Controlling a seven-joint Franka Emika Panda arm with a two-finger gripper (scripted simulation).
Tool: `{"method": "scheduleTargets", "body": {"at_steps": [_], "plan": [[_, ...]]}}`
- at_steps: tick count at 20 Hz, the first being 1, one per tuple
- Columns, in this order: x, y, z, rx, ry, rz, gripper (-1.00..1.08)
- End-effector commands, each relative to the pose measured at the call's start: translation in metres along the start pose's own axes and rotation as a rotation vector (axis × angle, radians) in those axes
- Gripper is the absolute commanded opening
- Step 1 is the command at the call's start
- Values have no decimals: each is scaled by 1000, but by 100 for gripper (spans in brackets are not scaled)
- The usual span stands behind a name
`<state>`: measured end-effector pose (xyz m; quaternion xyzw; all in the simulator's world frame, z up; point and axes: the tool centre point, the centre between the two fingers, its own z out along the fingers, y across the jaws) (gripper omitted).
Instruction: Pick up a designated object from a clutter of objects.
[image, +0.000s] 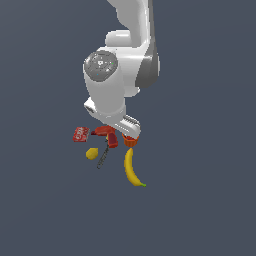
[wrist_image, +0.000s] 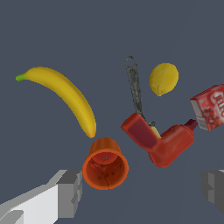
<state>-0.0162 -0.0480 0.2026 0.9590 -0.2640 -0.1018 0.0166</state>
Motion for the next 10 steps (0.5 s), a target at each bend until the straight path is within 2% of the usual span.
{"method": "scheduleTargets", "body": {"at_steps": [1,10], "plan": [[3,13,19,-19,-30,88,108],[8,60,84,-105,-126,397,108]]}}
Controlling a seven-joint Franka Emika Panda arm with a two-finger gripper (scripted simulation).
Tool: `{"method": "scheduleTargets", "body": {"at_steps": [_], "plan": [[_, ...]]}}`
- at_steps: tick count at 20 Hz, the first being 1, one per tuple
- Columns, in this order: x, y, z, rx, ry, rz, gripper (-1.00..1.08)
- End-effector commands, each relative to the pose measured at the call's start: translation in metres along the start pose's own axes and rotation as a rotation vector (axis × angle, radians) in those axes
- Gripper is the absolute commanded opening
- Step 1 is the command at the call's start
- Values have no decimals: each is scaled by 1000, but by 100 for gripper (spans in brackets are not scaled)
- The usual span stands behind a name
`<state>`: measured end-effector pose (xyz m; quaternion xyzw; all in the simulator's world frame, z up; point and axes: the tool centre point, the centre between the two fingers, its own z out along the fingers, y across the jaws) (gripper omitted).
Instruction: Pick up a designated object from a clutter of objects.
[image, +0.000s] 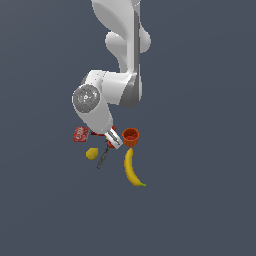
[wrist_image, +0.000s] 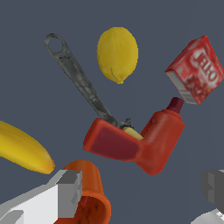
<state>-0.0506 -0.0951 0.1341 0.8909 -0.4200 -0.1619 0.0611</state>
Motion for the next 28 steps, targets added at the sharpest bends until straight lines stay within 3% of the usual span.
{"method": "scheduleTargets", "body": {"at_steps": [1,8,15,28], "plan": [[6,11,19,-27,-24,88,108],[18,41,63,-100,-73,300,108],[24,60,89,-149,-98,428,108],[24,68,105,-164,-104,467,108]]}}
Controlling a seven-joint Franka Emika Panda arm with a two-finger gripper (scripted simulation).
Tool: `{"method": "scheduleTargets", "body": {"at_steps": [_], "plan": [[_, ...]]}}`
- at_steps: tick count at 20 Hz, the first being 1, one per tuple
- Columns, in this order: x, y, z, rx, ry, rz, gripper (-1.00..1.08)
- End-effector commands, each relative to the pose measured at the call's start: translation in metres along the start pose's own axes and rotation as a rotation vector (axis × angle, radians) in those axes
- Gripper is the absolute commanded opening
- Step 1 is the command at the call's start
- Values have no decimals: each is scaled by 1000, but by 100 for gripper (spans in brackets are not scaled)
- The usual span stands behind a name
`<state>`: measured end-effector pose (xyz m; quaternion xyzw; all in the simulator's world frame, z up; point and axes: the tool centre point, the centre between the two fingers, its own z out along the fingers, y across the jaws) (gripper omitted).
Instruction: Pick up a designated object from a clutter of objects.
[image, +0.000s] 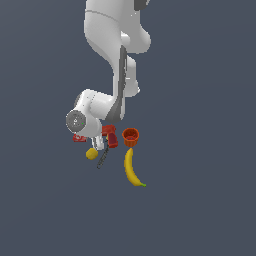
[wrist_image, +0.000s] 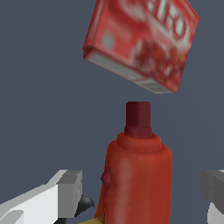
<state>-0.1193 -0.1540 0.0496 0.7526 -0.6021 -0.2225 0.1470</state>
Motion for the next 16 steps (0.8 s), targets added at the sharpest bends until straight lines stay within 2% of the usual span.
{"method": "scheduleTargets", "body": {"at_steps": [1,9,10,16], "plan": [[0,0,7,-1,0,1,108],[0,1,26,-2,0,5,108],[0,1,26,-2,0,5,-100],[0,1,26,-2,0,5,-100]]}}
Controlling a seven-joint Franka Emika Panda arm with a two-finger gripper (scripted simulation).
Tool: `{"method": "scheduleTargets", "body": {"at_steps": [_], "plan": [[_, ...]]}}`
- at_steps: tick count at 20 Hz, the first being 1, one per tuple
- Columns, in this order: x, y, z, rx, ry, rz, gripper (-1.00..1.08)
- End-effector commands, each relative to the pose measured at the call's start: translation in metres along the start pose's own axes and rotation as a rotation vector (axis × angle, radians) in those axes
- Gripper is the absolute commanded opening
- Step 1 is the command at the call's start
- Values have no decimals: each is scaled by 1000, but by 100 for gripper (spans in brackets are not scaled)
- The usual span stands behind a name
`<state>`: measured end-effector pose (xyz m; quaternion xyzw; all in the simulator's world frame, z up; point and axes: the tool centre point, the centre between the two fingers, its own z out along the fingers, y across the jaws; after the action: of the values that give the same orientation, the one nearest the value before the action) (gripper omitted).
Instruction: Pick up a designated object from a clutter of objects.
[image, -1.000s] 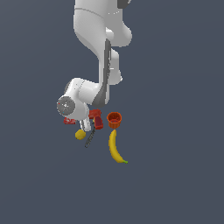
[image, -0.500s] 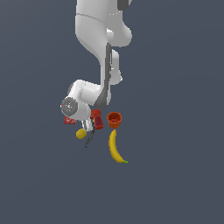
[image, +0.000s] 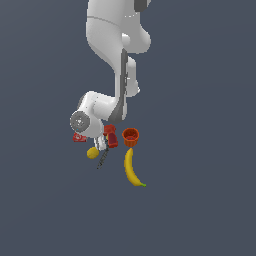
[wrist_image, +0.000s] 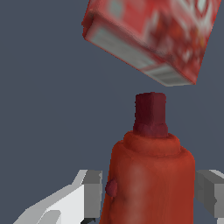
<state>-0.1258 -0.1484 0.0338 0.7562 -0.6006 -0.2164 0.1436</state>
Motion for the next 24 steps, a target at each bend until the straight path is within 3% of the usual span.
{"method": "scheduleTargets", "body": {"at_steps": [1,13,24], "plan": [[4,5,9,-15,-8,11,-100],[-8,4,-22,-1,0,1,-100],[-36,19,-104,-5,-1,3,-100]]}}
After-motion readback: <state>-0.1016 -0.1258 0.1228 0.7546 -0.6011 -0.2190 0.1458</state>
